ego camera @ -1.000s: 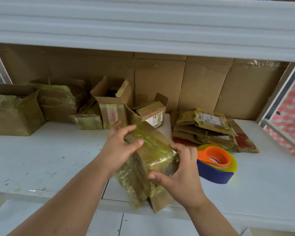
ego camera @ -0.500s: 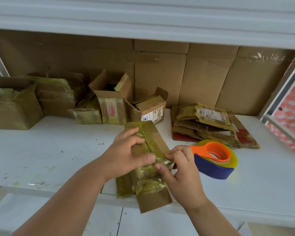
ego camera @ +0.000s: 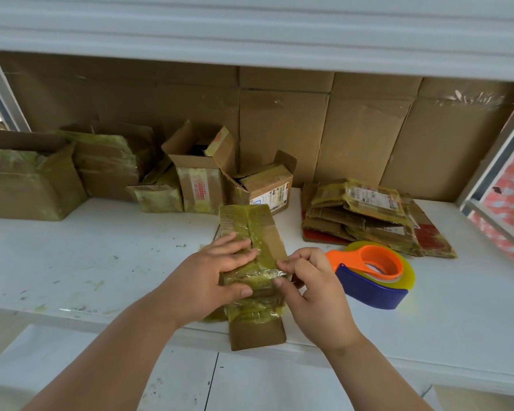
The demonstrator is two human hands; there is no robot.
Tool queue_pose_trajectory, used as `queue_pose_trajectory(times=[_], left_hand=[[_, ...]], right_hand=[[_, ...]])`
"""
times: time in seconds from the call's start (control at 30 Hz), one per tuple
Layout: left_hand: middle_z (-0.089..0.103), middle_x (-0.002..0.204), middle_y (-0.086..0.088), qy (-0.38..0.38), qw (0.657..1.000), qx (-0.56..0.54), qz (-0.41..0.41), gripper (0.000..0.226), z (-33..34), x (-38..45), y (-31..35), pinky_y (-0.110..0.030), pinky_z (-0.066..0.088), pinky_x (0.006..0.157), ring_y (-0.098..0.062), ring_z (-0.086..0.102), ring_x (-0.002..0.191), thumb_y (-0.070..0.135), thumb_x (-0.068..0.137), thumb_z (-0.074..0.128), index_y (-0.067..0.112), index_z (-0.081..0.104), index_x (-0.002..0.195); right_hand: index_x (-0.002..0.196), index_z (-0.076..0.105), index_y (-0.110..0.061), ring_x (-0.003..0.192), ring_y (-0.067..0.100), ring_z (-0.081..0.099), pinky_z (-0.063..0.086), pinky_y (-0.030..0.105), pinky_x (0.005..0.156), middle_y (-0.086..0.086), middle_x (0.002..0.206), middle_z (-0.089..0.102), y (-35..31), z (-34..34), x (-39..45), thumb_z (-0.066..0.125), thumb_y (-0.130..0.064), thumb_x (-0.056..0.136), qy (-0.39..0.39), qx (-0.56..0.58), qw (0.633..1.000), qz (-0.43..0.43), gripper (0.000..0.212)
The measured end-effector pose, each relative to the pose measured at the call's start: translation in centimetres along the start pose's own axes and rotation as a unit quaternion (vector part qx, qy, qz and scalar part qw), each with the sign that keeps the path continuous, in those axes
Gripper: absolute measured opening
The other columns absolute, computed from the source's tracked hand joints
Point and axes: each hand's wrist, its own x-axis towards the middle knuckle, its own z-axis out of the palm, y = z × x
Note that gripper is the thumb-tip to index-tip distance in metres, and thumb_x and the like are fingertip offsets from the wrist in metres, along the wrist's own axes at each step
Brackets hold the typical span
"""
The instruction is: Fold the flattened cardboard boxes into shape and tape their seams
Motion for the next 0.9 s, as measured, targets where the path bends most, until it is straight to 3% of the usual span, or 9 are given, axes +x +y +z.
queue_pose_trajectory(times=[0.1, 0.3, 0.4, 0.47, 0.53, 0.6, 0.7, 0.8, 0.9], left_hand=[[0.015, 0.143, 0.048, -0.04, 0.999, 0.013, -0.004, 0.059, -0.6, -0.1, 0.0, -0.021, 0.006, 0.115, 0.023, -0.007, 0.138, 0.043, 0.09, 0.066, 0.06, 0.031, 0.135], [0.019, 0.152, 0.037, -0.002, 1.0, 0.013, 0.0, 0.052, 0.4, -0.5, 0.5, -0.021, 0.007, 0.118, 0.02, -0.007, 0.141, 0.032, 0.098, 0.058, 0.054, 0.031, 0.137], [0.007, 0.156, 0.034, -0.051, 0.998, 0.026, -0.017, 0.059, -0.4, -0.9, 0.6, -0.025, 0.002, 0.12, 0.012, -0.015, 0.144, 0.034, 0.1, 0.055, 0.052, 0.022, 0.144], [0.004, 0.157, 0.033, -0.068, 0.997, 0.039, -0.027, 0.057, -1.0, -0.9, 1.0, -0.025, 0.001, 0.12, 0.011, -0.016, 0.144, 0.034, 0.102, 0.05, 0.051, 0.02, 0.147], [0.006, 0.156, 0.033, -0.062, 0.996, 0.06, -0.032, 0.055, -1.3, -0.9, 1.5, -0.021, 0.002, 0.117, 0.011, -0.013, 0.144, 0.038, 0.102, 0.049, 0.05, 0.021, 0.148], [0.01, 0.156, 0.032, -0.039, 0.995, 0.08, -0.042, 0.056, -1.3, -0.9, 2.2, -0.02, 0.004, 0.116, 0.01, -0.009, 0.145, 0.044, 0.099, 0.052, 0.048, 0.027, 0.15], [0.022, 0.158, 0.026, 0.004, 0.994, 0.101, -0.051, 0.056, -0.9, -0.9, 3.2, -0.027, 0.014, 0.12, 0.005, 0.001, 0.148, 0.048, 0.098, 0.052, 0.052, 0.027, 0.148], [0.025, 0.159, 0.02, 0.008, 0.989, 0.141, -0.045, 0.049, -0.2, -0.9, 3.7, -0.03, 0.017, 0.119, -0.003, 0.002, 0.151, 0.046, 0.102, 0.044, 0.056, 0.025, 0.146], [0.025, 0.161, 0.016, 0.015, 0.987, 0.15, -0.047, 0.044, 0.4, -0.8, 3.7, -0.028, 0.018, 0.118, -0.006, 0.001, 0.151, 0.042, 0.104, 0.04, 0.05, 0.032, 0.146]], right_hand=[[0.111, 0.074, -0.02, 0.092, 0.006, 0.058, 0.05, 0.015, 0.072, -0.012, 0.106, 0.053, 0.0, -0.7, 0.1, 0.065, -0.031, 0.088, -0.021, -0.003, 1.0, -0.008, 0.027], [0.101, 0.076, -0.013, 0.088, 0.002, 0.054, 0.04, 0.004, 0.071, -0.006, 0.096, 0.055, -0.5, -0.5, 0.8, 0.066, -0.023, 0.089, -0.006, -0.03, 0.999, -0.018, 0.018], [0.119, 0.072, -0.02, 0.1, -0.001, 0.056, 0.04, 0.003, 0.08, -0.011, 0.107, 0.059, -0.7, -1.4, 0.3, 0.059, -0.018, 0.096, -0.035, -0.01, 0.999, -0.005, 0.026], [0.136, 0.06, -0.024, 0.11, 0.0, 0.055, 0.04, 0.009, 0.091, -0.014, 0.118, 0.06, -0.2, -2.2, -0.1, 0.053, -0.017, 0.1, -0.025, -0.027, 0.999, 0.023, 0.037], [0.141, 0.054, -0.02, 0.114, 0.015, 0.057, 0.045, 0.028, 0.096, -0.004, 0.123, 0.064, 0.9, -3.0, -0.2, 0.053, -0.013, 0.098, 0.02, -0.085, 0.995, 0.051, 0.043], [0.138, 0.056, -0.013, 0.115, 0.03, 0.057, 0.047, 0.043, 0.097, 0.008, 0.125, 0.064, 2.3, -3.8, -0.2, 0.059, -0.012, 0.093, 0.034, -0.179, 0.979, 0.09, 0.044], [0.139, 0.051, -0.011, 0.129, 0.038, 0.048, 0.036, 0.054, 0.11, 0.014, 0.139, 0.054, 4.3, -5.2, -0.2, 0.065, -0.024, 0.085, -0.048, -0.325, 0.928, 0.174, 0.057], [0.152, 0.027, -0.016, 0.145, 0.028, 0.029, 0.011, 0.049, 0.121, 0.005, 0.154, 0.036, 5.6, -6.5, -0.5, 0.053, -0.037, 0.091, -0.137, -0.412, 0.874, 0.219, 0.07], [0.151, 0.027, -0.018, 0.133, 0.025, 0.045, 0.025, 0.042, 0.117, 0.001, 0.14, 0.05, 6.1, -7.4, 0.0, 0.05, -0.039, 0.094, -0.14, -0.418, 0.868, 0.227, 0.065]])
